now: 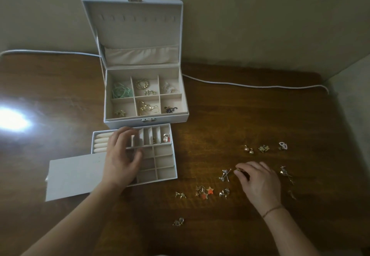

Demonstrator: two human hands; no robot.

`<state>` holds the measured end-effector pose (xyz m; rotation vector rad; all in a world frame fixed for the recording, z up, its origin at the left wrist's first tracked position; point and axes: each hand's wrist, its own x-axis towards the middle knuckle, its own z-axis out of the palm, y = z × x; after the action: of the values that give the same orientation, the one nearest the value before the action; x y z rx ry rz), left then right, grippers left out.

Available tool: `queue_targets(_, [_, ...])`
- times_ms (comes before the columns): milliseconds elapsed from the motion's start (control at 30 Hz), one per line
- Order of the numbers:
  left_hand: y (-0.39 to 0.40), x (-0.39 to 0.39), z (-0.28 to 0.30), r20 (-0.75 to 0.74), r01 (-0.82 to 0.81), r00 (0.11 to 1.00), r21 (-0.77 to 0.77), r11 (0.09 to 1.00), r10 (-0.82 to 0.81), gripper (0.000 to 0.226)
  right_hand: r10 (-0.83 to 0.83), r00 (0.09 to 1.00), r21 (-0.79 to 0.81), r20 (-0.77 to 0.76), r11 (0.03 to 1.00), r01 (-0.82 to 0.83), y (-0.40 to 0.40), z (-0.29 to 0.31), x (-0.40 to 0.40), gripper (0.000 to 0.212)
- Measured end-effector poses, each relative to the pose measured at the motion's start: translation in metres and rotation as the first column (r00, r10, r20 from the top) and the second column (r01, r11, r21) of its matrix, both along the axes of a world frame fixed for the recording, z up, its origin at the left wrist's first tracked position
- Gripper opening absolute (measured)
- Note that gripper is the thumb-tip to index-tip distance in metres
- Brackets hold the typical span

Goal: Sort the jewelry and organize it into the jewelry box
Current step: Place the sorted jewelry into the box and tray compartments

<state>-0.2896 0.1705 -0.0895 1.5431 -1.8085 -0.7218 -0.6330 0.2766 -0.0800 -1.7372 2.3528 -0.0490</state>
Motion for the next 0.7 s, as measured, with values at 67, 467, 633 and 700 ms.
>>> queue_targets(67, [0.001, 0.001, 0.002, -0.047, -0.047, 0.998, 0.009, 0.999, 0.048, 0.047, -0.09, 0.994, 0.018, 0.062, 0.996, 0.089, -0.004, 0.002, 0.001, 0.023])
queue_targets(467, [-0.001, 0.001, -0.003, 0.038, -0.055, 0.998, 0.027, 0.998, 0.054, 0.05, 0.433, 0.84, -0.234, 0.328, 0.898, -0.372, -0.118, 0.03, 0.157, 0.014])
queue_targets(633, [-0.004, 0.003, -0.007, 0.031, -0.051, 0.998, -0.038, 0.998, 0.052, 0.048, 0.528, 0.81, -0.223, 0.255, 0.847, -0.482, -0.141, 0.011, 0.189, 0.017])
queue_targets(700, [-0.005, 0.003, -0.009, 0.035, -0.052, 0.998, -0.044, 0.998, 0.054, 0.05, 0.528, 0.813, -0.209, 0.244, 0.847, -0.488, -0.144, 0.007, 0.191, 0.017])
